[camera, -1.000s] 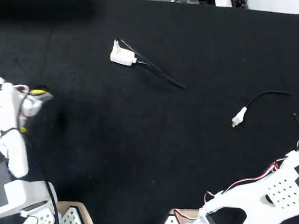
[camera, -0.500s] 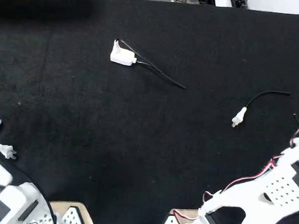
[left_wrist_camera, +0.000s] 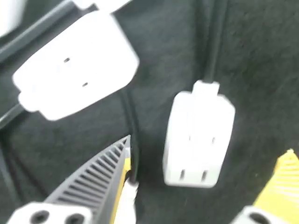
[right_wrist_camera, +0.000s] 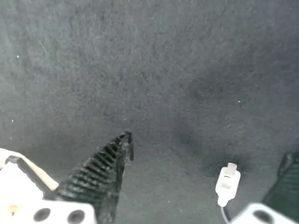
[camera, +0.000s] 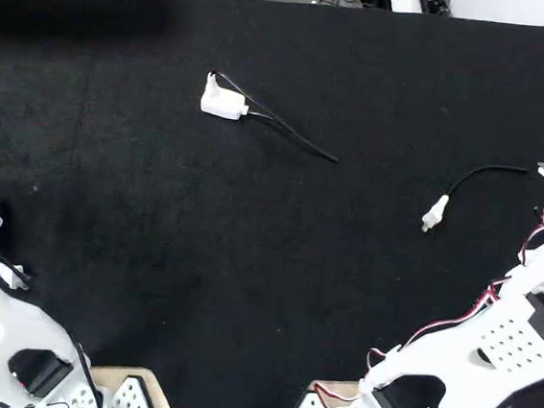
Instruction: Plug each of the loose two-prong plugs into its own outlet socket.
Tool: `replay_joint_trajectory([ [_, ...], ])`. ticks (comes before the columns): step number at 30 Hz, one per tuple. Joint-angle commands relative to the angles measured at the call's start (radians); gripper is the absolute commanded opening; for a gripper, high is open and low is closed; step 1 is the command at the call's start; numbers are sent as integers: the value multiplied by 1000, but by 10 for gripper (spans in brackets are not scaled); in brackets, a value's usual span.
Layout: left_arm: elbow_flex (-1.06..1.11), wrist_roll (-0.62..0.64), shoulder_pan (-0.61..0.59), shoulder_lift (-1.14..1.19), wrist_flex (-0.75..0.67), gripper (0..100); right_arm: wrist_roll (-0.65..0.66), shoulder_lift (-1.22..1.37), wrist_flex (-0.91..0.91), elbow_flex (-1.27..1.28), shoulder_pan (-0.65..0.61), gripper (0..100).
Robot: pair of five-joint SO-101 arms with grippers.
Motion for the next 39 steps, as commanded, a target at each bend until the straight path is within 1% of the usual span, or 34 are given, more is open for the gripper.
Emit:
replay_joint_trajectory([
  [1,-148,8,12,86,-11,446,9,-44,-2,-4,-8,459],
  [6,-237,6,8,176,9,445,9,-44,-2,-4,-14,459],
  [9,-312,3,10,210,112,443,9,-44,-2,-2,-14,459],
  [10,-341,2,12,221,150,428,9,-44,-2,-2,-14,459],
  [12,-395,0,16,233,216,362,9,-44,-2,-2,-14,459],
  [14,-437,-3,19,244,255,270,9,-44,-2,-2,-12,459],
  [16,-463,-52,22,256,265,166,9,-44,-2,-2,-9,459],
  [18,-484,-130,22,269,265,66,9,-44,-2,-2,-8,459],
  [19,-490,-161,22,275,270,44,9,-44,-2,-2,-8,459],
  [20,-489,-180,22,278,272,45,9,-44,-2,-2,-8,459],
  [23,-486,-181,16,275,273,24,9,-44,0,12,-8,459],
  [26,-486,-183,16,275,275,28,9,-44,-2,42,-9,459],
  [28,-492,-186,30,273,301,28,9,-45,-2,58,-14,459],
  [34,-513,-176,200,244,473,27,9,-50,-2,56,-8,459],
  [37,-512,-103,300,173,522,27,9,-51,0,56,0,459],
  [39,-510,-75,369,110,532,27,9,-51,0,56,11,459],
])
